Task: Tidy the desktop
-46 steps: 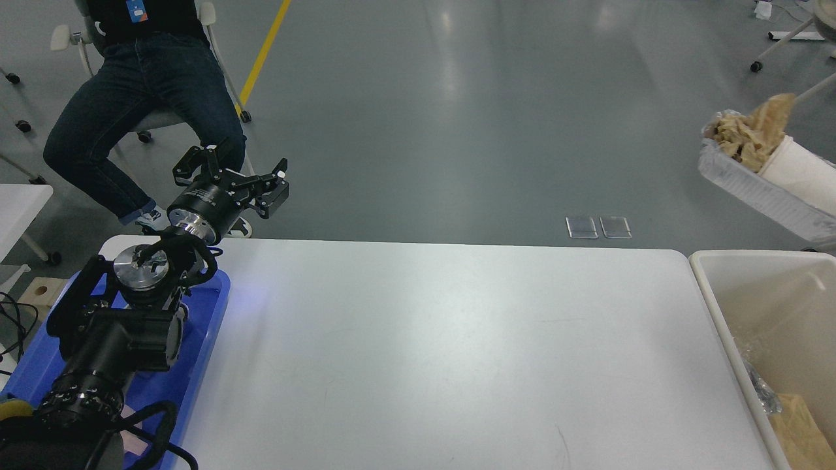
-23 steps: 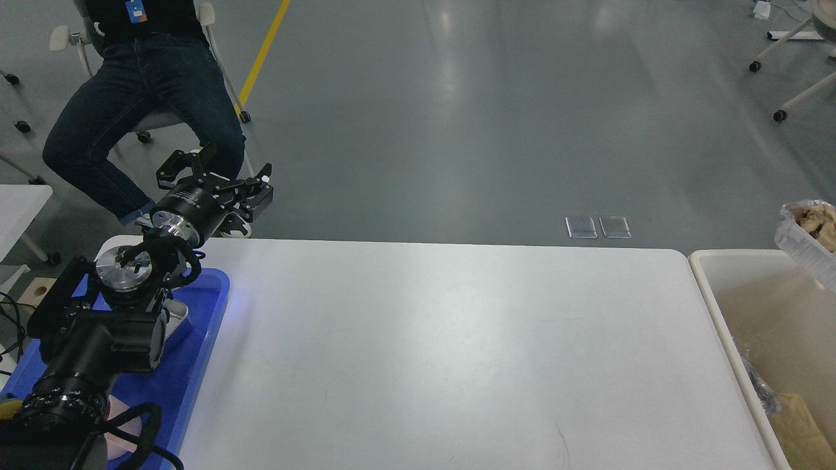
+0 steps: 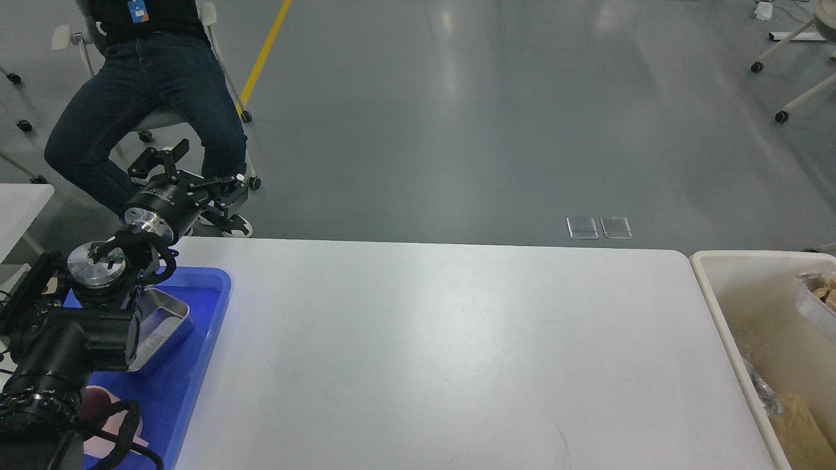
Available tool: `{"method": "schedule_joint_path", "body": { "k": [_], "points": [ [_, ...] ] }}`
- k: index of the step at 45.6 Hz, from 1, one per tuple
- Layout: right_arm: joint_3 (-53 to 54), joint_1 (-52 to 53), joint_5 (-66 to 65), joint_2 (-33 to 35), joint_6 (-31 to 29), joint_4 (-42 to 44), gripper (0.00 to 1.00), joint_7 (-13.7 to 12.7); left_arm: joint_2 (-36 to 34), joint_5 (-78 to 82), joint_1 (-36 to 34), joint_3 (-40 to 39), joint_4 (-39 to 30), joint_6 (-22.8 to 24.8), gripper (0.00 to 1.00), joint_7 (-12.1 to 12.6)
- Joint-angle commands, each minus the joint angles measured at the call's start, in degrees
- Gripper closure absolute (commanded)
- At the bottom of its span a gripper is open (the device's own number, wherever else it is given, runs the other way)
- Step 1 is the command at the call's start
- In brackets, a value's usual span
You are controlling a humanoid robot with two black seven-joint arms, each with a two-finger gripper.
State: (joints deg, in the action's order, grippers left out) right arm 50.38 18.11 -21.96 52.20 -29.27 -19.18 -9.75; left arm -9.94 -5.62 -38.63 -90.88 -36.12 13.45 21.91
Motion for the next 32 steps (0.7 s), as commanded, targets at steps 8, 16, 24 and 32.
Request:
{"method": "schedule_joint_path", "body": {
  "k": [8, 16, 24, 32],
  "points": [
    [0.0, -2.5, 0.0, -1.3, 2.9, 0.1, 1.0, 0.0, -0.1, 1.3, -0.3, 0.0, 0.0, -0.4, 0.03, -0.1],
    [-0.7, -2.6, -0.1, -1.4, 3.1, 0.1, 1.0, 0.0, -0.3, 1.7, 0.1, -0.1, 0.0, -0.3, 0.03, -0.2],
    [-0.6, -2.5, -0.1, -1.4, 3.1, 0.1, 1.0, 0.0, -1.4, 1.7, 0.1, -0.1, 0.0, -0.3, 0.03, -0.2],
    [-0.6, -2.5, 0.0, -1.3, 3.1, 0.1, 0.93, 0.1, -1.6, 1.7, 0.1, -0.1, 0.0, -0.3, 0.03, -0.2]
  ]
}}
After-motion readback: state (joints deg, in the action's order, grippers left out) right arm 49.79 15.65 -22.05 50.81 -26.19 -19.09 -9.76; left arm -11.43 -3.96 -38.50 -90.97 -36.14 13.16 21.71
